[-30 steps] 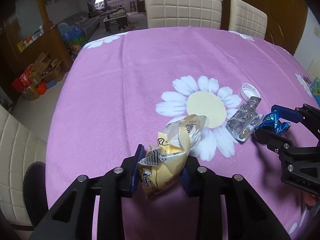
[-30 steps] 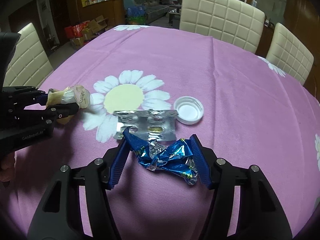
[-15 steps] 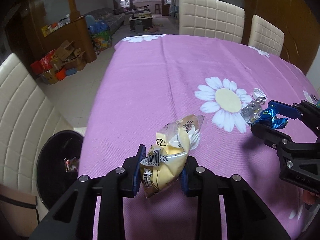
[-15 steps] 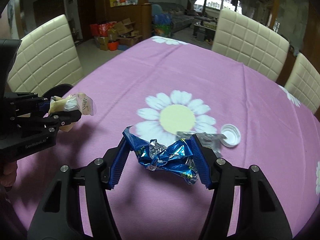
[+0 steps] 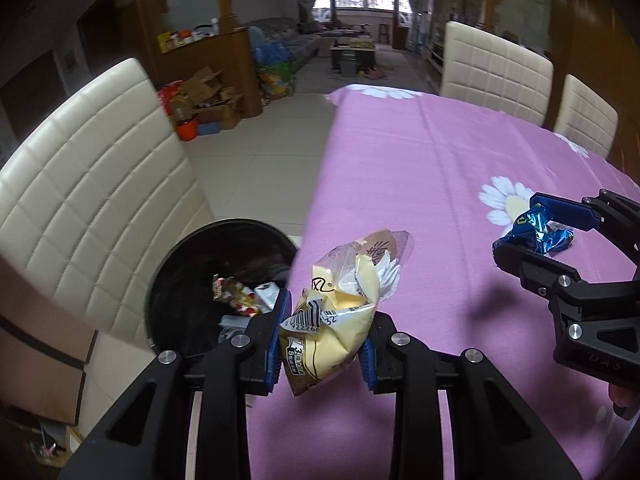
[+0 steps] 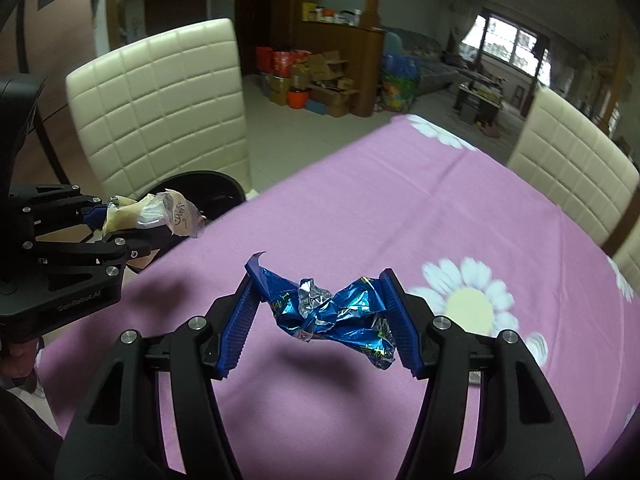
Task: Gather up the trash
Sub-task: 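Carry the bread bag to the bin with the left tool while the right carries the wrapper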
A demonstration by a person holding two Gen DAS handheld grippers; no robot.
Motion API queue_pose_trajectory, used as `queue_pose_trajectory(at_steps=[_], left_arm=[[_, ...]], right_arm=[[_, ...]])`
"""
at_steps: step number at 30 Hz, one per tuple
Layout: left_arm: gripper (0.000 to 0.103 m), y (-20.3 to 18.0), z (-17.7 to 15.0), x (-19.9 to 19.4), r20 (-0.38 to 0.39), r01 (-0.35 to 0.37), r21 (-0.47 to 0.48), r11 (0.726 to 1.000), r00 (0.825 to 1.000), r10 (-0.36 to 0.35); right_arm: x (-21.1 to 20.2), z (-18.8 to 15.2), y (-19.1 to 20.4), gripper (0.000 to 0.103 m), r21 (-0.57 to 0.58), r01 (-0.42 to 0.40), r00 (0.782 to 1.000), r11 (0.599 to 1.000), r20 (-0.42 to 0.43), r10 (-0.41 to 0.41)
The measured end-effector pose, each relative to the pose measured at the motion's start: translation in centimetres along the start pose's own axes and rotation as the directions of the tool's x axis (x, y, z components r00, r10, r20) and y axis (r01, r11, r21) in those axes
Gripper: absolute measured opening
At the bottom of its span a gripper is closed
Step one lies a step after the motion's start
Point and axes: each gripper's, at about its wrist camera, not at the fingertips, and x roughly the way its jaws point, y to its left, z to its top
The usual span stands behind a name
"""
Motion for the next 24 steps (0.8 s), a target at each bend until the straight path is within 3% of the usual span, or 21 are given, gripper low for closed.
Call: queue_pose_trajectory(at_steps=[11,24], left_arm=[[0.03,5.1,-0.7,-1.1,0.009,-0.092,-0.094,0.991,0.996,0.093],[0.03,8.5,-0.2,-0.3,0.01,-0.143,-0.155,0.978,0.989,0.146]], right_arm=[[1.3,4.4,5.6,0.062,-0.123,-0.078,0.995,0.989,0.046,0.085],[3.5,7.6,8.2,0.062,-0.195,-0.122,0.989,0.973,0.059,0.136]])
